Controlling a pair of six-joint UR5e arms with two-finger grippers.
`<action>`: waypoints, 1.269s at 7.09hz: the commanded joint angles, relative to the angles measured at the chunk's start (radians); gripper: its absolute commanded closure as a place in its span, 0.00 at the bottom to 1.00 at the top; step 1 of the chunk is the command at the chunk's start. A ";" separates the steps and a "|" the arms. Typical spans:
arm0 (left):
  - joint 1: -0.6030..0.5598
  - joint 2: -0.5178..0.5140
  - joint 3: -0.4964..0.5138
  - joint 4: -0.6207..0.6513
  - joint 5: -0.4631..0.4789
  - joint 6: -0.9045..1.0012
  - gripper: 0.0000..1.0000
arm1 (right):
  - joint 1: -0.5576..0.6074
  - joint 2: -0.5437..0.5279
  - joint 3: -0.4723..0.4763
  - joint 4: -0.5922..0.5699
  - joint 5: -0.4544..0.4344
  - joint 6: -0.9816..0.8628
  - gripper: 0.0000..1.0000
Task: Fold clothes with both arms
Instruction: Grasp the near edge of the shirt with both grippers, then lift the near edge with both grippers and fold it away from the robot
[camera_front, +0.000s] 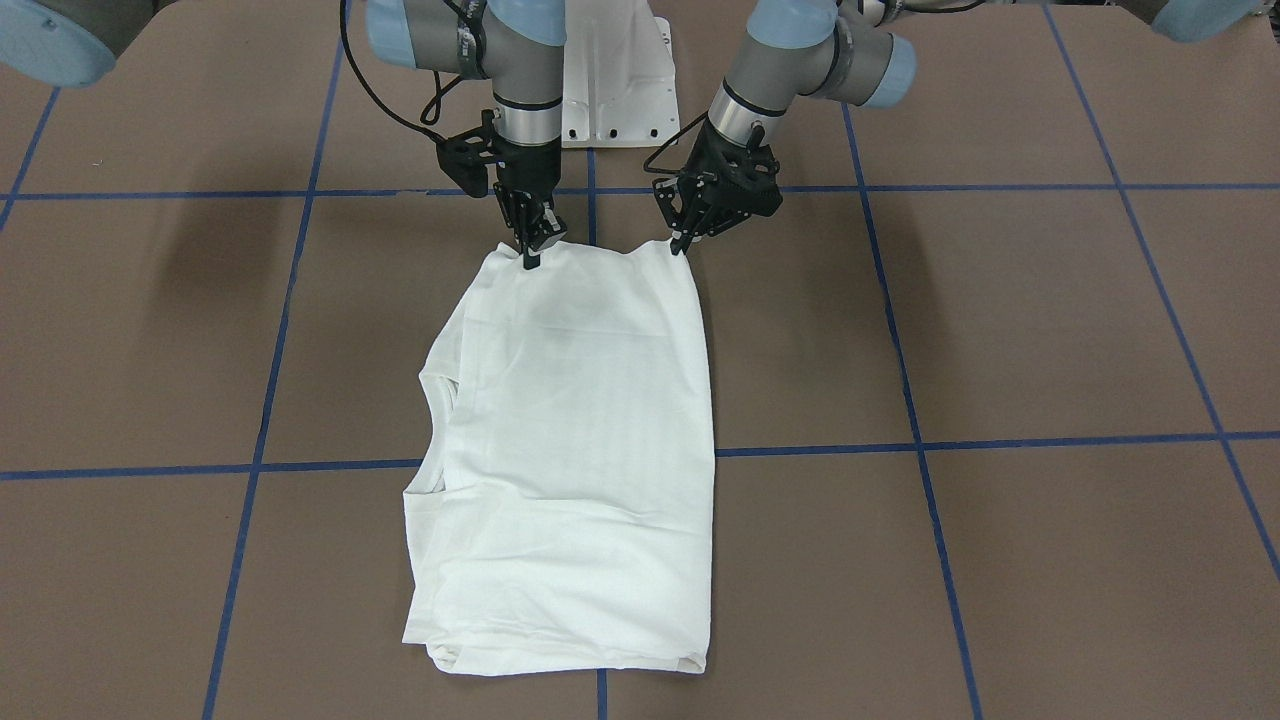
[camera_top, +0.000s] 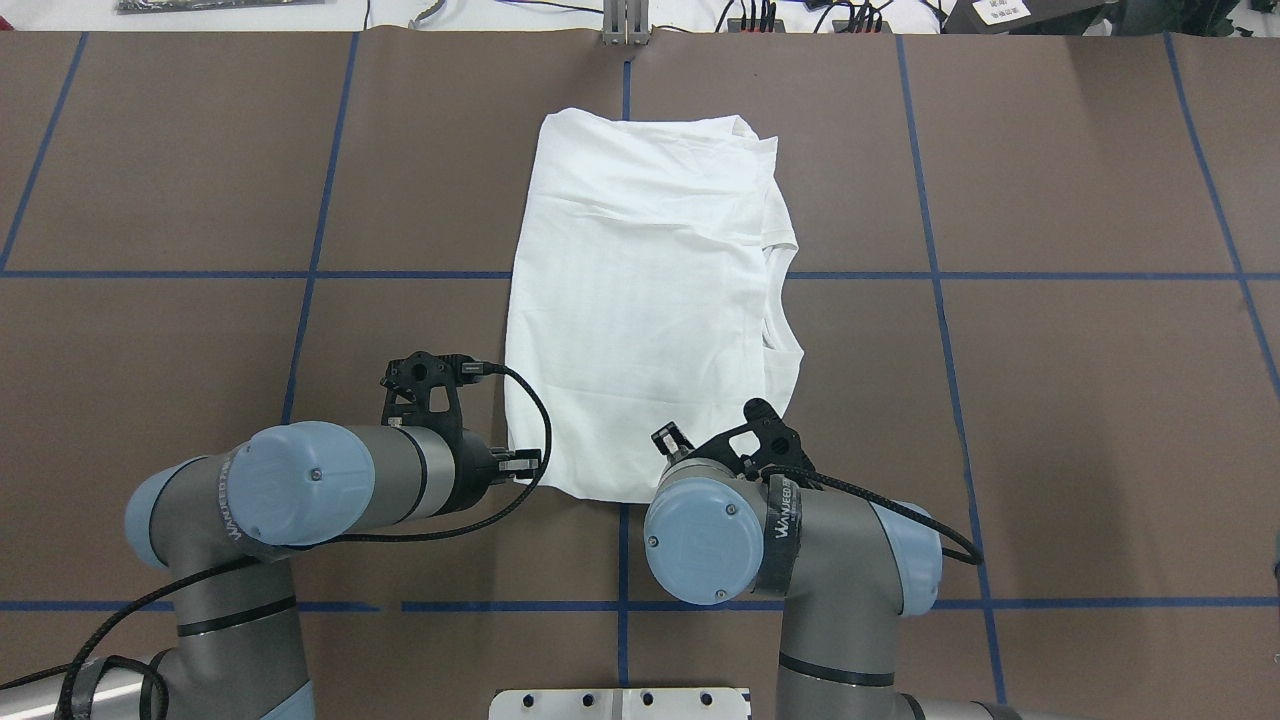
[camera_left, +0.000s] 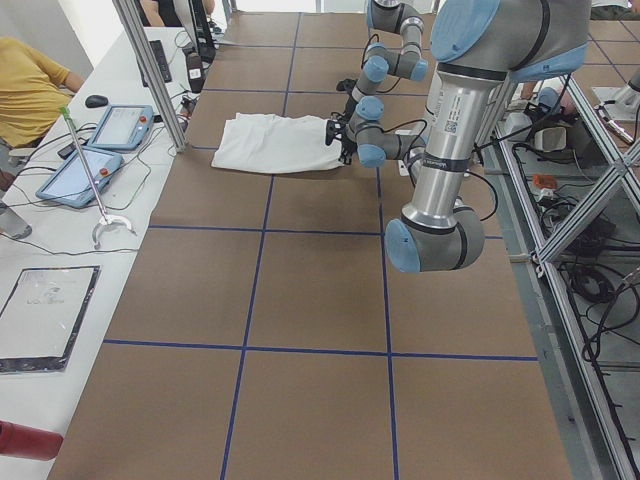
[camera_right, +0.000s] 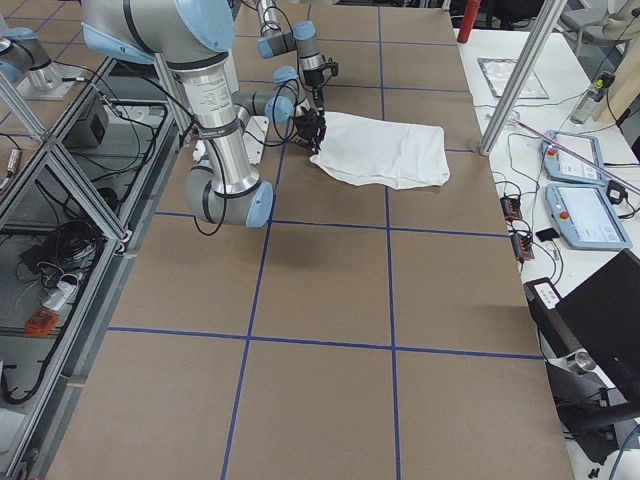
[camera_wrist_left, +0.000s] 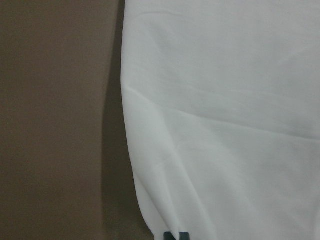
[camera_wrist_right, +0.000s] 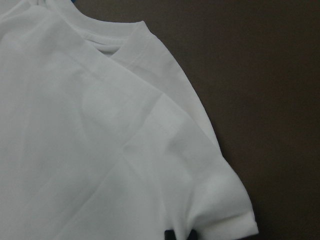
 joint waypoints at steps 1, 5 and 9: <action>0.001 0.009 -0.222 0.206 -0.048 -0.002 1.00 | -0.025 -0.004 0.251 -0.242 0.003 -0.004 1.00; 0.007 -0.045 -0.475 0.560 -0.119 -0.039 1.00 | -0.112 0.059 0.517 -0.549 -0.005 -0.035 1.00; -0.133 -0.168 -0.190 0.499 -0.096 0.079 1.00 | 0.056 0.065 0.224 -0.262 -0.082 -0.248 1.00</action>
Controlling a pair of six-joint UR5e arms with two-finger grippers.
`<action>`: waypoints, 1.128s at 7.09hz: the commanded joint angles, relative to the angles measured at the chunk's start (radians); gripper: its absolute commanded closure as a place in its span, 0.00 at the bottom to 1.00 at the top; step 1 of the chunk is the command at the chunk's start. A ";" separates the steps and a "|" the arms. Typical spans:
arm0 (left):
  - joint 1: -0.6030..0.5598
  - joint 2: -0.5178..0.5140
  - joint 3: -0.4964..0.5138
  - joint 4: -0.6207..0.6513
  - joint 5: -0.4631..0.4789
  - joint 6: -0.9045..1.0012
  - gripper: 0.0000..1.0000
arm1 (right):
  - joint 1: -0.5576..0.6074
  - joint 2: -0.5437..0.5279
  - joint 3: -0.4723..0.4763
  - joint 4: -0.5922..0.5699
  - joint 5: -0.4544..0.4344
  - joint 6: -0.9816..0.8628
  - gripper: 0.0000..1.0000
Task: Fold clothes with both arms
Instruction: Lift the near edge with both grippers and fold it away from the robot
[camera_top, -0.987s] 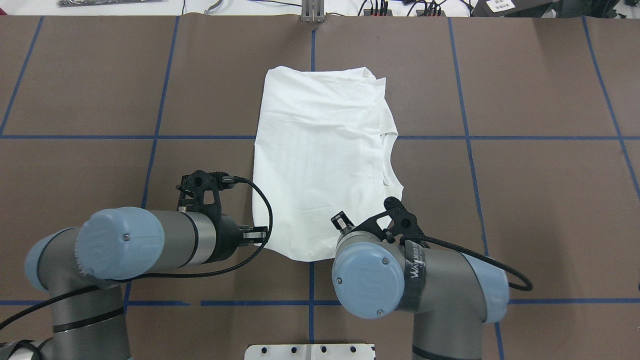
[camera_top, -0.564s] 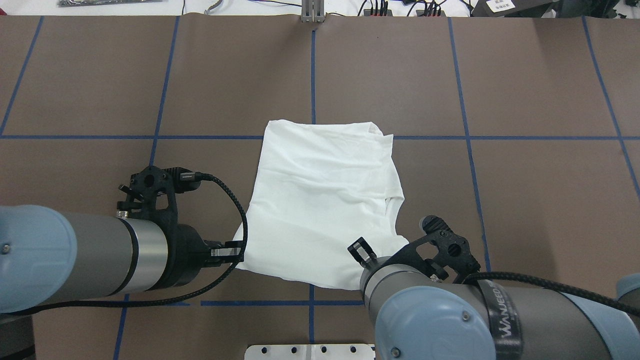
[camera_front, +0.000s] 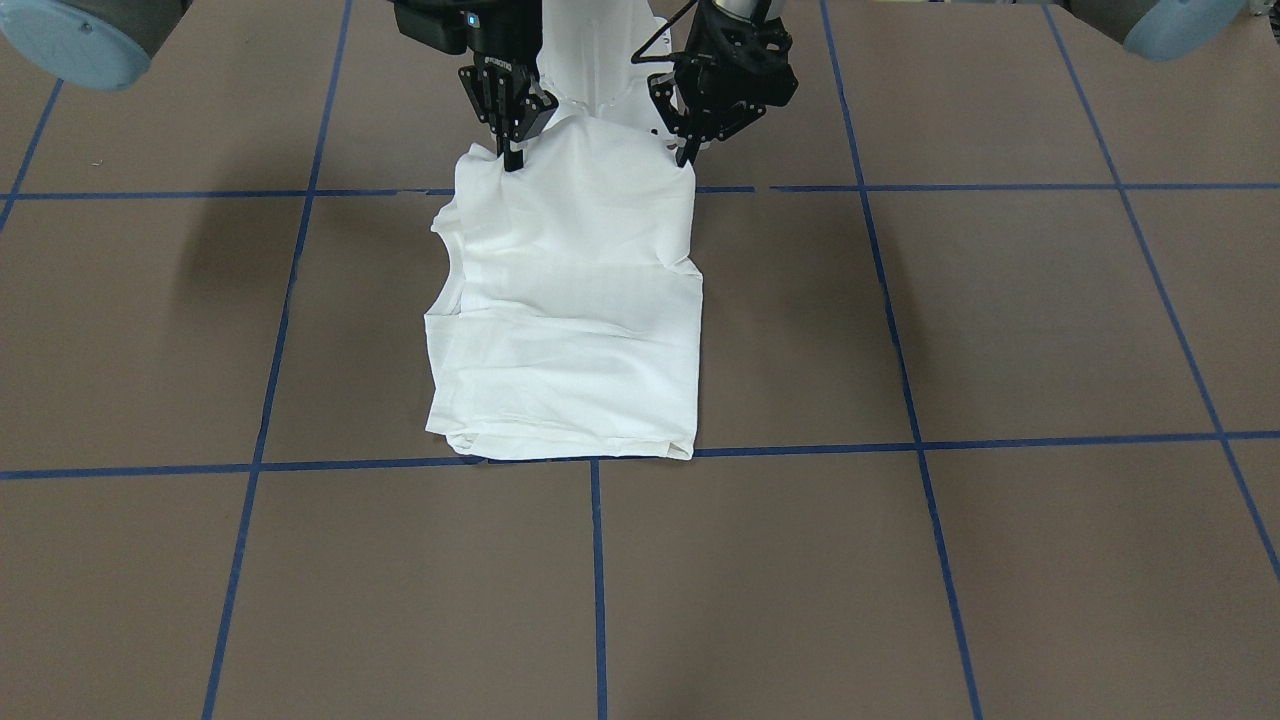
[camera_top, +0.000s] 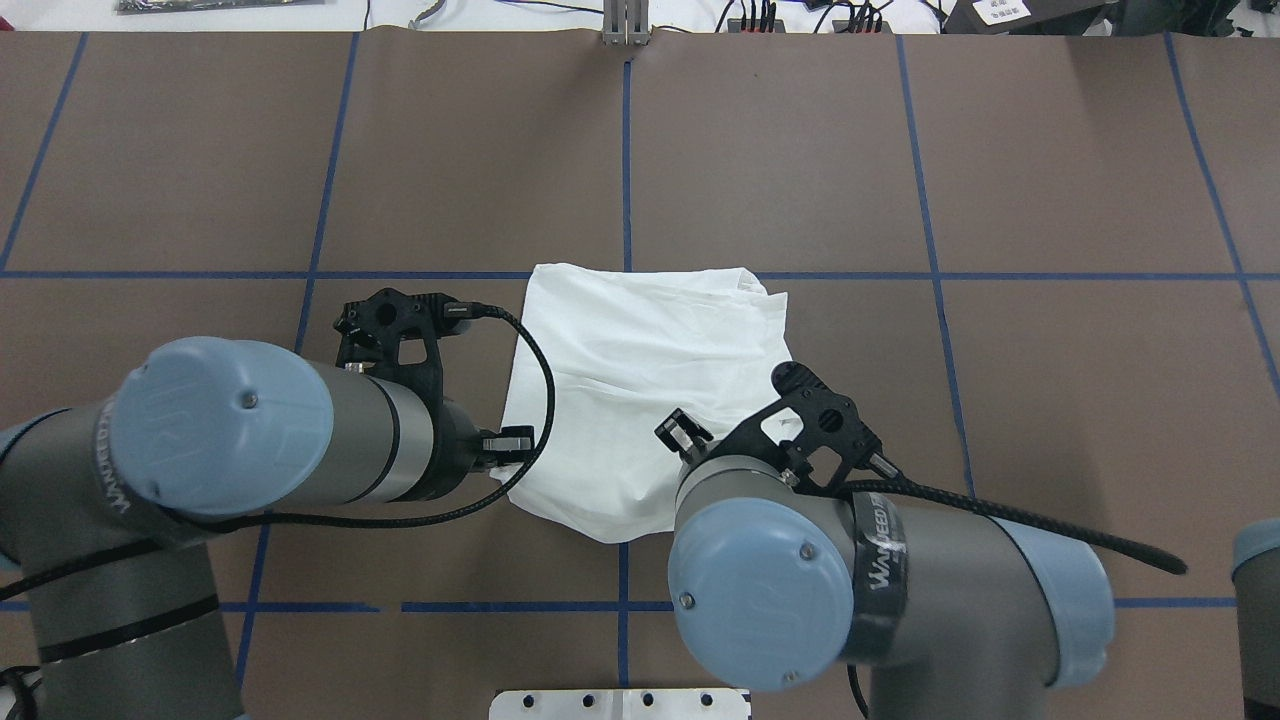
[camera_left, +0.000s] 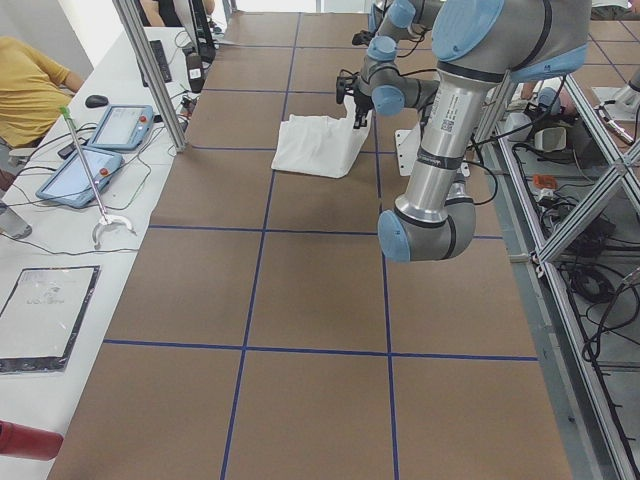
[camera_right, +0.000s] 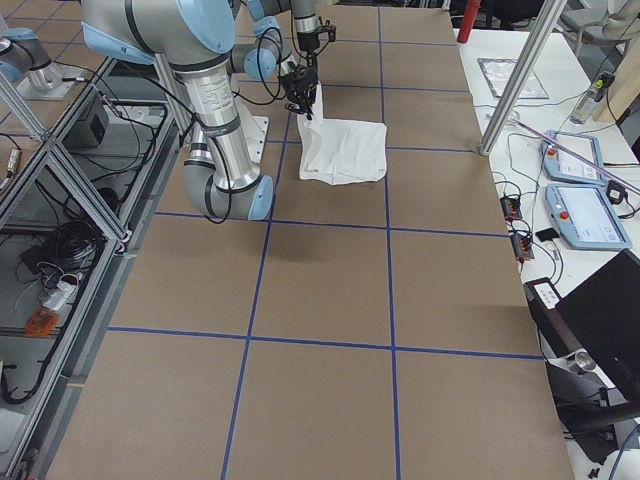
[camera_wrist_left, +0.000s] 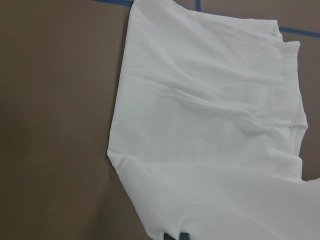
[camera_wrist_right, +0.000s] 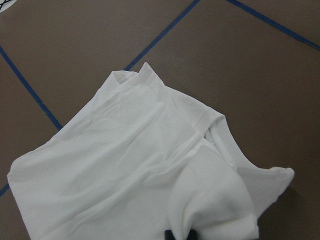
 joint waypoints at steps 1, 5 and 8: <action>-0.105 -0.078 0.131 -0.033 0.001 0.068 1.00 | 0.085 0.002 -0.067 0.081 -0.001 -0.096 1.00; -0.182 -0.170 0.382 -0.161 0.002 0.105 1.00 | 0.171 0.025 -0.238 0.232 -0.001 -0.176 1.00; -0.189 -0.230 0.622 -0.354 0.040 0.106 1.00 | 0.214 0.065 -0.442 0.391 -0.001 -0.238 1.00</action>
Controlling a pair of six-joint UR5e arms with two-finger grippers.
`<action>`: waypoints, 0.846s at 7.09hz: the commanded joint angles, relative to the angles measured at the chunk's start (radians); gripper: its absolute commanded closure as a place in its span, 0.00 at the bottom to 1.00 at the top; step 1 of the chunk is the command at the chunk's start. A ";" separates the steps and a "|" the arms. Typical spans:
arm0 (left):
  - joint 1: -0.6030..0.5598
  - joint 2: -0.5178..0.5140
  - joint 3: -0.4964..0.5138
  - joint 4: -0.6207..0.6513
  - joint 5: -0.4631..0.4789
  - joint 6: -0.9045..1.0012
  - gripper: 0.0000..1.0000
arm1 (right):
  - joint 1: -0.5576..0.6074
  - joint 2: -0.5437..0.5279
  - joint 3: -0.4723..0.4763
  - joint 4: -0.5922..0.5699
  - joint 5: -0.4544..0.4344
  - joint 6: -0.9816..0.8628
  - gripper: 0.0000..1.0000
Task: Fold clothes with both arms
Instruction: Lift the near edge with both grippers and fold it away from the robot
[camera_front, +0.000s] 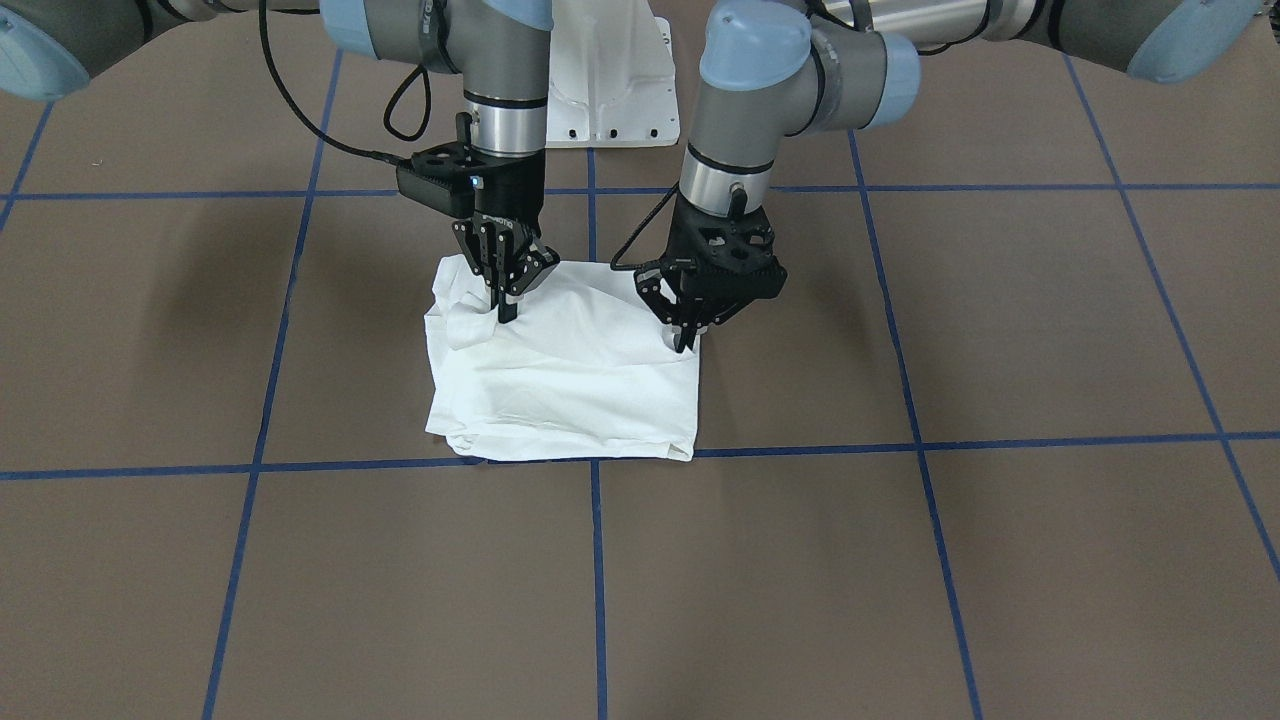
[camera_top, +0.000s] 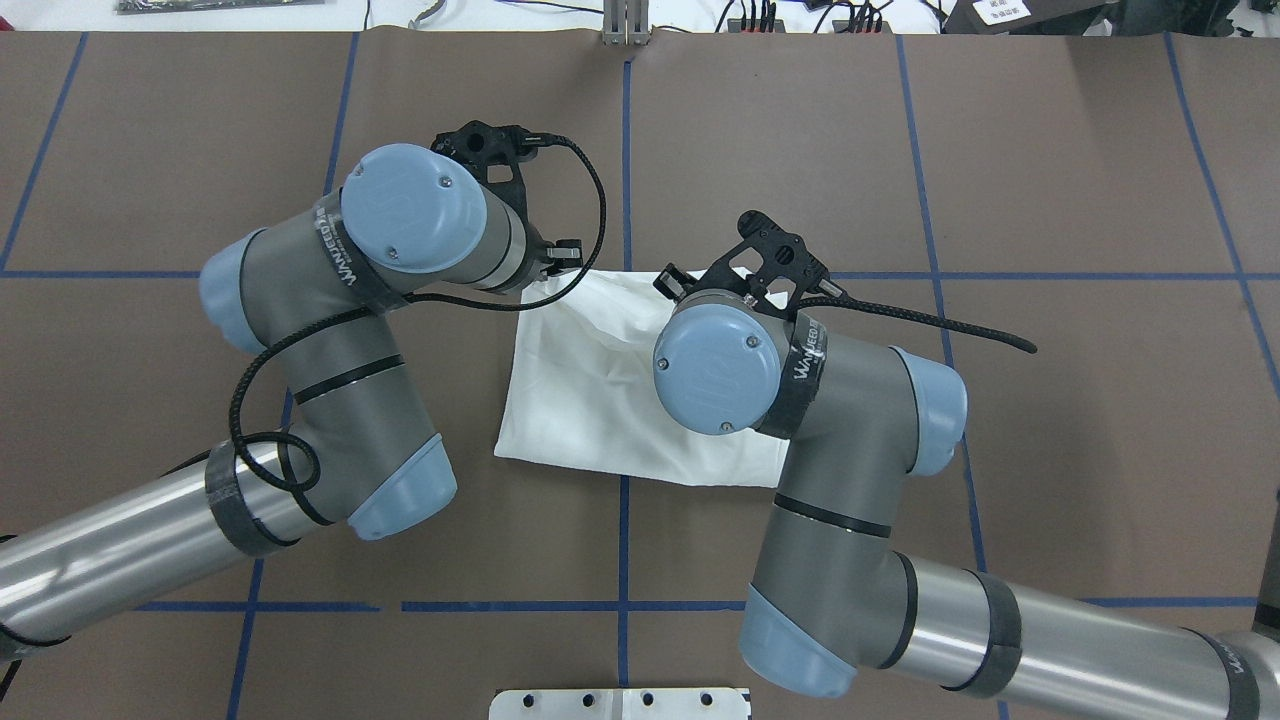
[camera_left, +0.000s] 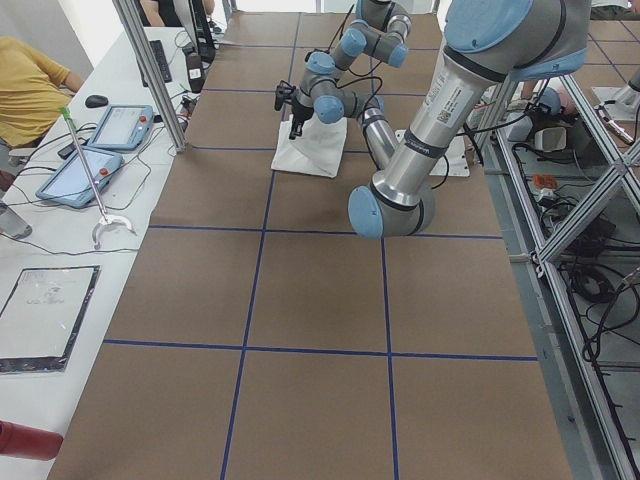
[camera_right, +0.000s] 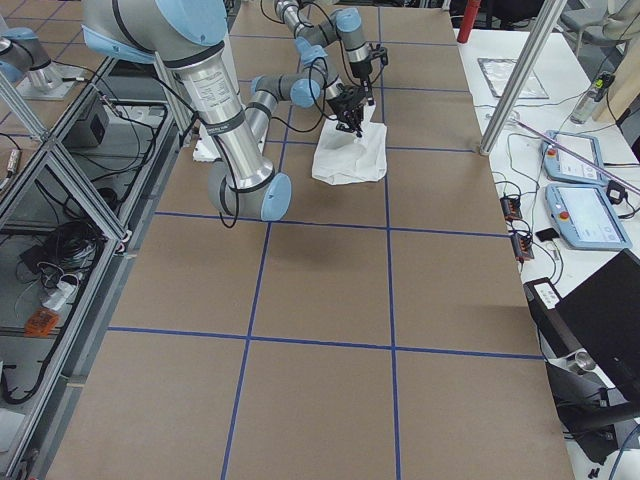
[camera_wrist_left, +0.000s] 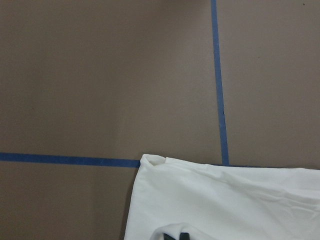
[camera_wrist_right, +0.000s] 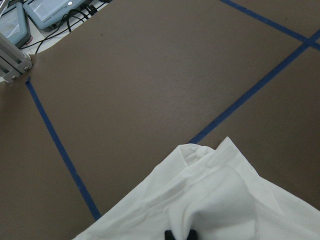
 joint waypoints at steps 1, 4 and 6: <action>-0.007 -0.022 0.135 -0.109 0.030 0.001 1.00 | 0.024 0.037 -0.117 0.041 0.002 -0.028 1.00; -0.007 -0.042 0.183 -0.114 0.031 0.000 1.00 | 0.036 0.037 -0.158 0.067 0.002 -0.059 1.00; -0.015 -0.035 0.180 -0.163 0.028 0.006 0.09 | 0.055 0.044 -0.172 0.095 0.021 -0.149 0.00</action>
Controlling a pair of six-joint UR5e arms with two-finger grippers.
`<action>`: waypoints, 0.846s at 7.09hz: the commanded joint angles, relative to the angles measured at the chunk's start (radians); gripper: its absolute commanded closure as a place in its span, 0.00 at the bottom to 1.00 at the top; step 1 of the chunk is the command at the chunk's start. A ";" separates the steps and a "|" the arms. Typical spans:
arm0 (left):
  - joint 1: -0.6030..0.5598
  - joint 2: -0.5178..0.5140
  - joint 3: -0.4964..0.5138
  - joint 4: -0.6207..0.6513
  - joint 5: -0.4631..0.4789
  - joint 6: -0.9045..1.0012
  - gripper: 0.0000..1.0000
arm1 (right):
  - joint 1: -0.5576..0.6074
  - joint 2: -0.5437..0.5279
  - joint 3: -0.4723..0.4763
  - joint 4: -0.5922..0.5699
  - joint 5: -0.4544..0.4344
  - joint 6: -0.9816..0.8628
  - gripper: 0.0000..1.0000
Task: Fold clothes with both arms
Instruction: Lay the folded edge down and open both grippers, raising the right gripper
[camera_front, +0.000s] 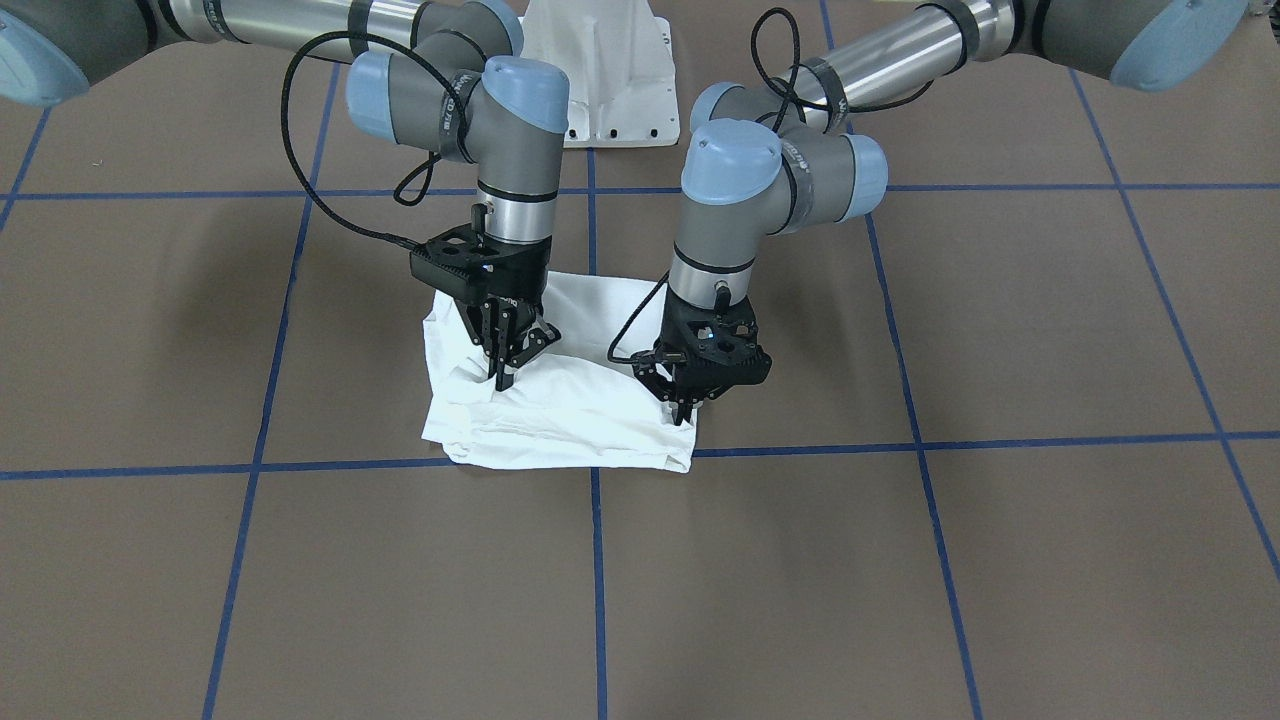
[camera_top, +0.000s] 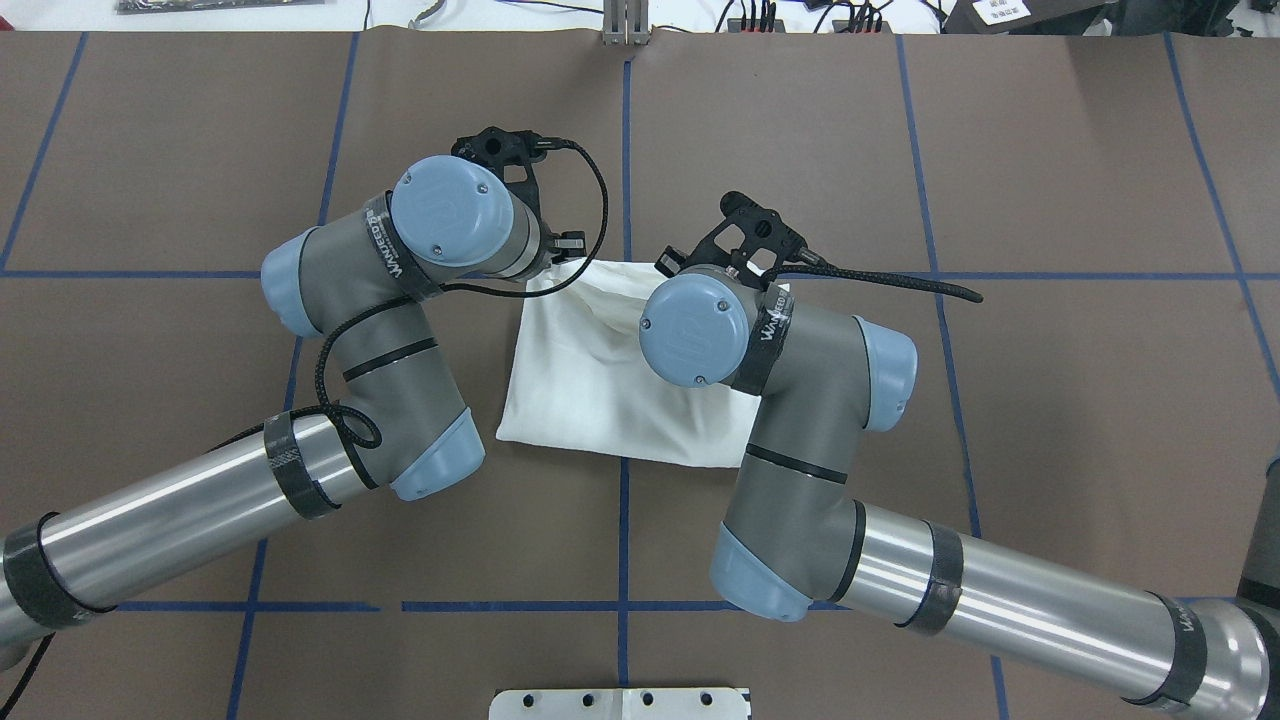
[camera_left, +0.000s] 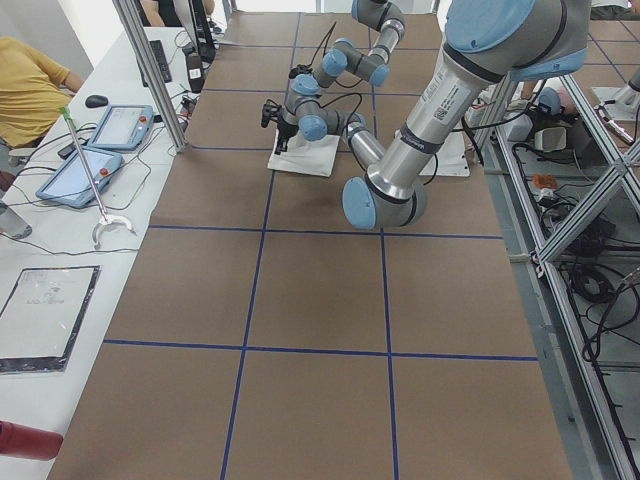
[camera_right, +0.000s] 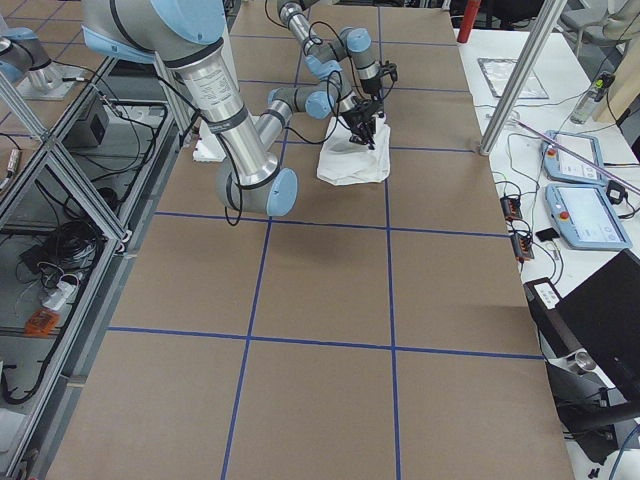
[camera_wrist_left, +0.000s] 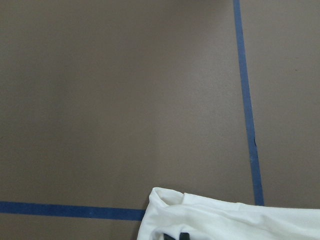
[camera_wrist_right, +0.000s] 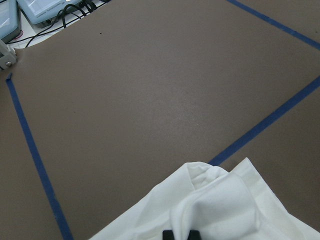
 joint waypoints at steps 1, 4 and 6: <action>-0.018 0.009 -0.034 -0.034 -0.013 0.063 0.00 | 0.052 0.012 0.000 0.010 0.114 -0.067 0.00; -0.133 0.176 -0.226 -0.029 -0.188 0.310 0.00 | -0.007 0.038 0.003 0.010 0.140 -0.208 0.00; -0.136 0.177 -0.226 -0.029 -0.189 0.310 0.00 | -0.070 0.038 -0.039 0.010 0.085 -0.277 0.00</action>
